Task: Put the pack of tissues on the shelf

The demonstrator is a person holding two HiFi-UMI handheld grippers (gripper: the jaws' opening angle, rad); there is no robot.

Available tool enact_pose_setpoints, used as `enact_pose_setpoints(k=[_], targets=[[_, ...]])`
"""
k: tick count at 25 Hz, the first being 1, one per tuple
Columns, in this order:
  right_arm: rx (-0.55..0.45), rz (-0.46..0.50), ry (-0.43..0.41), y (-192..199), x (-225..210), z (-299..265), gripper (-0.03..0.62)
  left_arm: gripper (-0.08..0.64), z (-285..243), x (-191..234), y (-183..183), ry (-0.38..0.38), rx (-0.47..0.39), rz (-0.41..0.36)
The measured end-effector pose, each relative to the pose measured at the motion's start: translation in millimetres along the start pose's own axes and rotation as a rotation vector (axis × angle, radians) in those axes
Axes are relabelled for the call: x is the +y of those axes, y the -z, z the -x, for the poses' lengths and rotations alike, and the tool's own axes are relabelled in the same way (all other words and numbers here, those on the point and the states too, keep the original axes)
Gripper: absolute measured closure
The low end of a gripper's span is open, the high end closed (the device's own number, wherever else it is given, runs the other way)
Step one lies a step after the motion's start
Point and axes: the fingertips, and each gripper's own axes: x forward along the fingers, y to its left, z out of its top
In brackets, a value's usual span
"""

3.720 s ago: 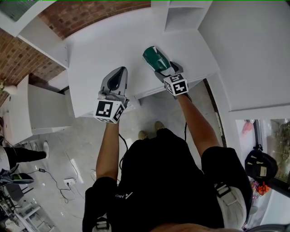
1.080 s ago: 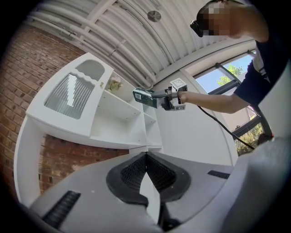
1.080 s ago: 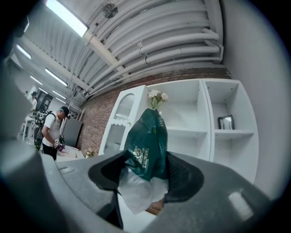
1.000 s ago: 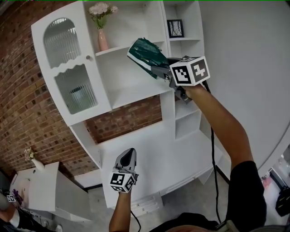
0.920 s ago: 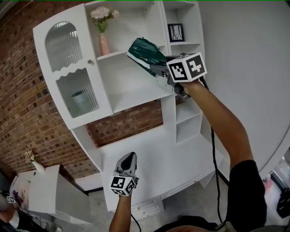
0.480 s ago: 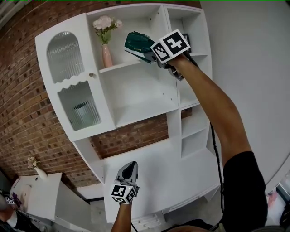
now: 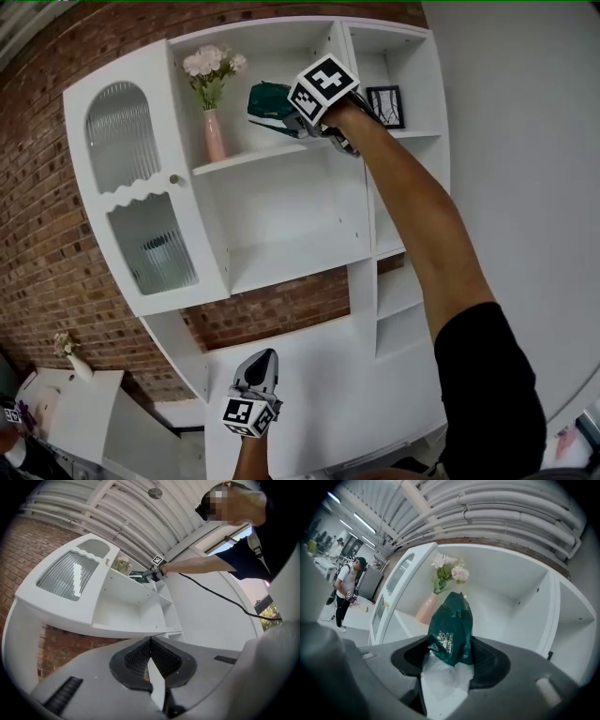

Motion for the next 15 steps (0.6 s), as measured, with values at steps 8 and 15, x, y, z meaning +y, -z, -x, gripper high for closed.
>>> enact_pose_setpoints(k=[8,15], targets=[[0.130,-0.006,-0.086,16.4,-7.1,-42.1,0.345,0.563,-7.4,19.7,4.3,-0.004,0.011,0.005],[0.136,-0.010,-0.101,16.2,-3.5,-66.6,0.313,0.563,-14.7,28.0,11.4,0.012,0.016,0.034]])
